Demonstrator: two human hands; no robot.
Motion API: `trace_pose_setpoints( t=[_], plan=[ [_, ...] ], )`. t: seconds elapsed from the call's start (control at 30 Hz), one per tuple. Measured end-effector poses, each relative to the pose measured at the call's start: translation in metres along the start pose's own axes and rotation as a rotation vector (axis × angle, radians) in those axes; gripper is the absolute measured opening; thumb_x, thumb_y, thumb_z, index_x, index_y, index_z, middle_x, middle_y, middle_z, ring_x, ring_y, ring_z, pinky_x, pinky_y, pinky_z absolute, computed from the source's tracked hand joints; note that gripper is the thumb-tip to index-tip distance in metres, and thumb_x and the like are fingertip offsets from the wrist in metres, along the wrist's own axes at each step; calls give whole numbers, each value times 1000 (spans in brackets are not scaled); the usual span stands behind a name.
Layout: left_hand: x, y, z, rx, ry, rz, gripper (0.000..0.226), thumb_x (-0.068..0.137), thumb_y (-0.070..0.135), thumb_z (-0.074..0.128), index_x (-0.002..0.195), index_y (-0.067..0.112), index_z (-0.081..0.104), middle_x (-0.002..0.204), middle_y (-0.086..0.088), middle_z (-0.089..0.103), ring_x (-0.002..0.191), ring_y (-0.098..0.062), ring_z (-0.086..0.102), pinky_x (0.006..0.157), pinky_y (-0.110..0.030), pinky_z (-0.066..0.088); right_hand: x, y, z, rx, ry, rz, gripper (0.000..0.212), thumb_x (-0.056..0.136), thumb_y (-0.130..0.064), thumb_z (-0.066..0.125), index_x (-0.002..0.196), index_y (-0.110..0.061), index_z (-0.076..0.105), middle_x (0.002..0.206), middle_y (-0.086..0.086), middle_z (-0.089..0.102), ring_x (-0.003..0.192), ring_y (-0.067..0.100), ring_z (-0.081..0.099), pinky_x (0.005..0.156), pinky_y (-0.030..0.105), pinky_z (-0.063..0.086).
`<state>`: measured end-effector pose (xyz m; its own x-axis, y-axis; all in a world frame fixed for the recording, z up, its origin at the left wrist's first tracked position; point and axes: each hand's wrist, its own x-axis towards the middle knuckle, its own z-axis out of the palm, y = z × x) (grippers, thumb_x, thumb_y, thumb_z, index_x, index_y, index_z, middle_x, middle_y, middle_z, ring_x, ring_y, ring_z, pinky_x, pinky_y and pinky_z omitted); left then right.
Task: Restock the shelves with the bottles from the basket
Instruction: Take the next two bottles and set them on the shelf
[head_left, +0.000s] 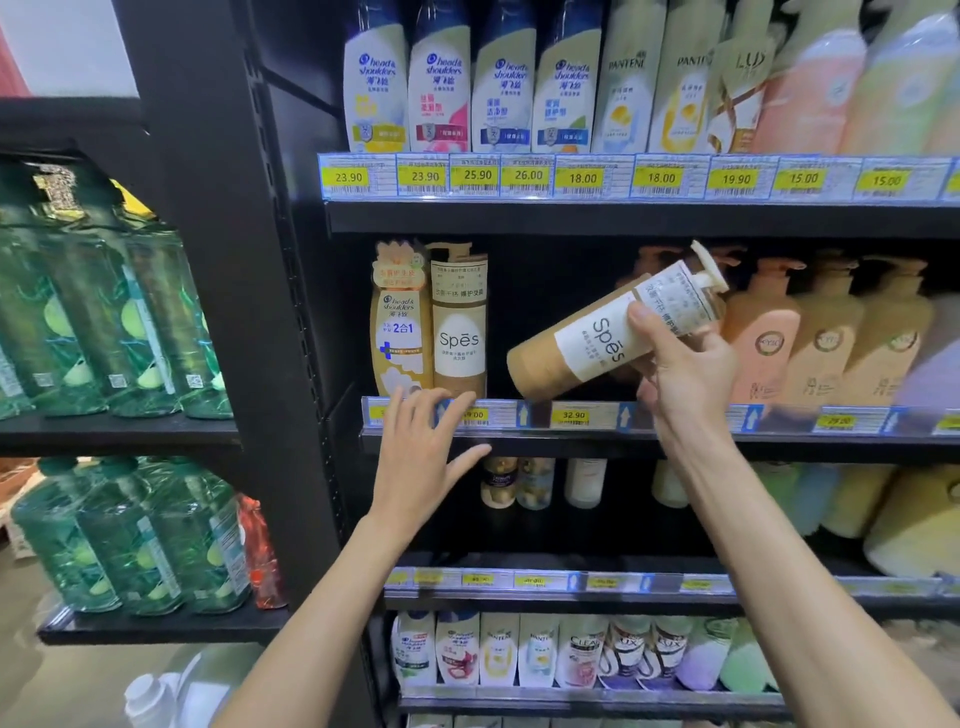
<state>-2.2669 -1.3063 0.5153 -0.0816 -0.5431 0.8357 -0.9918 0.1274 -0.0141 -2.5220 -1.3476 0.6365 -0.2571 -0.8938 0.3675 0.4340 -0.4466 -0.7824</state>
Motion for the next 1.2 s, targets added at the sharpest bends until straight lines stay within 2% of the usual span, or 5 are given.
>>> trace_pose_setpoints(
  t=[0.17,0.43,0.6,1.07,1.2],
  plan=[
    [-3,-6,9,11,43,15,59,92,53,66,140,20,55,122,-9,54,118,-29,52,124,-49,19,6,15,13,-116,46,-133,23,70,-23,89,86,-19,73,89,-8,78,90,13,74,86,39,60],
    [-5,-9,17,41,97,51,60,91,52,70,139,20,54,123,-10,55,118,-29,53,122,-50,22,21,29,27,-427,-179,-247,30,68,-34,87,94,-23,76,91,-10,77,88,8,73,72,27,59],
    [-5,-9,18,39,116,41,59,90,52,70,138,19,58,121,-11,57,114,-30,54,121,-52,26,37,29,47,-649,-279,-212,43,61,-48,85,96,-27,75,91,-17,76,87,-1,71,82,35,60],
    [-6,-10,22,6,122,33,58,94,56,63,140,22,52,124,-7,53,118,-27,52,126,-49,18,29,61,38,-950,-484,-193,102,62,-45,92,139,-13,33,135,4,55,123,19,52,90,29,41],
    [-6,-11,22,4,120,31,58,94,56,65,139,22,53,123,-6,54,118,-26,53,125,-49,20,27,70,30,-985,-464,-149,104,59,-49,92,140,-12,37,129,3,58,115,19,57,88,30,47]
  ],
)
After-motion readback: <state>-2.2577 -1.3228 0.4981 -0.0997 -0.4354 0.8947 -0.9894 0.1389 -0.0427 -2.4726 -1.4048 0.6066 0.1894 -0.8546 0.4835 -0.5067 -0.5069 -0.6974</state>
